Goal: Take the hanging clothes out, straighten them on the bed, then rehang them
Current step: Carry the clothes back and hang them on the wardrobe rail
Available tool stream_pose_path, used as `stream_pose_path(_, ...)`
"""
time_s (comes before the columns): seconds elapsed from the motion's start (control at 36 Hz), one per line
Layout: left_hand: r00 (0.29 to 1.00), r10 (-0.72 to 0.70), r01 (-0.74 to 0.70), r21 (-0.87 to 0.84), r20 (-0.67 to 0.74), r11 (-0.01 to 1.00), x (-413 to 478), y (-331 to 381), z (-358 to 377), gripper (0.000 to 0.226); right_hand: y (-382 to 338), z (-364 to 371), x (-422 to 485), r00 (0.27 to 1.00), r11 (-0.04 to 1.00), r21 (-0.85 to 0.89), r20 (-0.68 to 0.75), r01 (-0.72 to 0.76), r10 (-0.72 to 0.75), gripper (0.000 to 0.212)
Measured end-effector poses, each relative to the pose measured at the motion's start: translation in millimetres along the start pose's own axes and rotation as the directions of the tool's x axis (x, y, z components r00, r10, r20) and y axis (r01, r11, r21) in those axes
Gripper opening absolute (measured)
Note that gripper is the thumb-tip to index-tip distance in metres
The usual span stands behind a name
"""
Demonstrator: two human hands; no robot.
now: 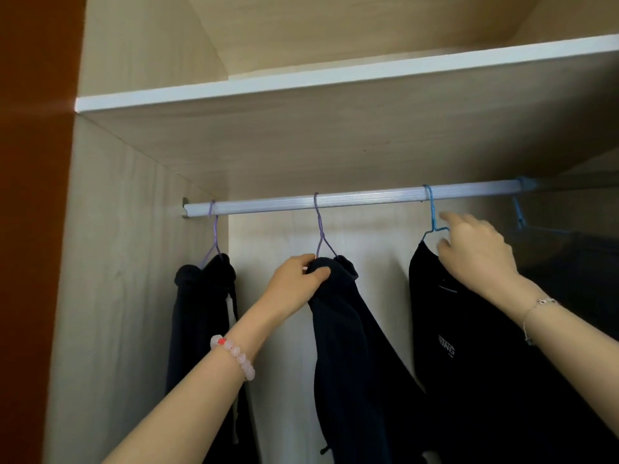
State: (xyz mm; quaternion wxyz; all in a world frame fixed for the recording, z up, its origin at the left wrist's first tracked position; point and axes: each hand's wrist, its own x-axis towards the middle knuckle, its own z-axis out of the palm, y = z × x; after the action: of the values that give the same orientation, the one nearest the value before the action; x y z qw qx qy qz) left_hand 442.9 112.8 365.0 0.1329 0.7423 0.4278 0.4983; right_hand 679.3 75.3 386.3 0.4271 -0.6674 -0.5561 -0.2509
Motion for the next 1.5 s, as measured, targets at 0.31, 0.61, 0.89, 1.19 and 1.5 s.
stream_pose_path(0.31, 0.871, -0.042, 0.359, 0.576, -0.489, 0.734, 1, -50, -97, 0.051, -153, 57, -15, 0.882, 0.802, 0.590, 0.424, -0.097, -0.205, 0.081)
stream_pose_path(0.61, 0.924, -0.137, 0.294, 0.434, -0.357, 0.852, 6, -95, -119, 0.023, -129, 89, -2, 0.889, 0.722, 0.639, 0.452, -0.265, -0.074, 0.020)
stream_pose_path(0.89, 0.959, -0.026, 0.149, 0.428, -0.281, 0.891, 2, -81, -101, 0.026, -111, 83, 0, 0.898, 0.687, 0.673, 0.434, -0.274, -0.067, 0.031)
stream_pose_path(1.19, 0.969, -0.037, 0.130, 0.375, -0.246, 0.918, 1, -67, -81, 0.033, -88, 54, 6, 0.859, 0.629, 0.694, 0.506, -0.350, -0.080, 0.052)
stream_pose_path(1.5, 0.972, -0.039, 0.136, 0.415, -0.233, 0.900, 6, -43, -49, 0.030, -82, 55, -4, 0.867, 0.609, 0.742, 0.468, -0.281, -0.171, 0.047)
